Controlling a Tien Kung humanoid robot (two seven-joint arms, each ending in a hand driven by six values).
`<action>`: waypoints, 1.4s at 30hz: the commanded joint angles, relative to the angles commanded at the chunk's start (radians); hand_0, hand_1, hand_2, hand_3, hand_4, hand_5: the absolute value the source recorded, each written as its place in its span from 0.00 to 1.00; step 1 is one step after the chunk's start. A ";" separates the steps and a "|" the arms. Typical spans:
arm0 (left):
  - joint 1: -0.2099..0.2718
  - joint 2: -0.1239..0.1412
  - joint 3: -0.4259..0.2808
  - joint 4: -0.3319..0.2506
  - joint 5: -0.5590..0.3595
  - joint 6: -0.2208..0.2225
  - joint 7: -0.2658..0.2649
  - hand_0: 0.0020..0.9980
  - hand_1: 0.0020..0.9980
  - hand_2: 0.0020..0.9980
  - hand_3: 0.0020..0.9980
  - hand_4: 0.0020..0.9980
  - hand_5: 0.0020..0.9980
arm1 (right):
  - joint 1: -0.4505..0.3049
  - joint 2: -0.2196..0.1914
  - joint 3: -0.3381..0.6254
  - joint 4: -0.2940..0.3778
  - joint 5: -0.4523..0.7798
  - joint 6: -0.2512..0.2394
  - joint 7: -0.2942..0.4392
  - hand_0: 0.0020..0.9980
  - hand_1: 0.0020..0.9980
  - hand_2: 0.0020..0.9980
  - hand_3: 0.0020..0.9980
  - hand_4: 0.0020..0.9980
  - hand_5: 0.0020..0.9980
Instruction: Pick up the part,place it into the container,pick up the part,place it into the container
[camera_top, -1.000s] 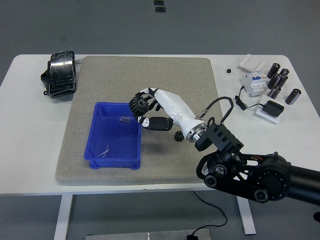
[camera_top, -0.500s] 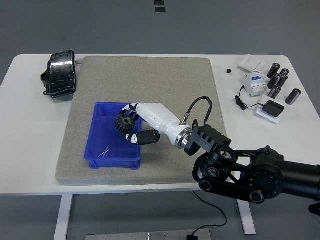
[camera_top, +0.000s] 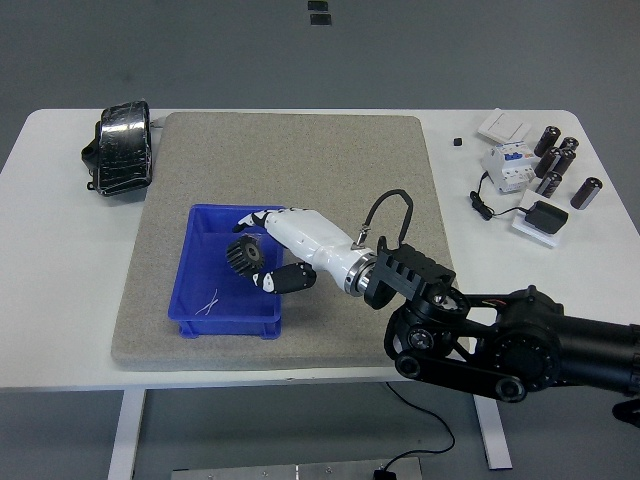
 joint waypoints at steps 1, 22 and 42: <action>0.000 0.000 0.000 0.000 0.000 0.000 0.000 0.66 0.64 0.58 0.55 0.66 0.63 | 0.000 0.000 0.000 0.000 0.001 0.001 0.000 0.95 0.93 0.94 0.94 0.76 0.20; 0.009 -0.004 0.013 0.001 -0.018 0.005 -0.005 0.66 0.64 0.58 0.54 0.66 0.63 | -0.127 -0.138 0.105 -0.042 -0.084 -0.052 -0.058 0.77 0.78 0.80 0.85 0.78 0.23; 0.004 -0.002 0.009 0.000 -0.010 0.004 -0.006 0.66 0.64 0.58 0.54 0.65 0.63 | -0.142 -0.192 0.052 -0.068 -0.064 -0.029 -0.061 0.51 0.62 0.70 0.75 0.74 0.26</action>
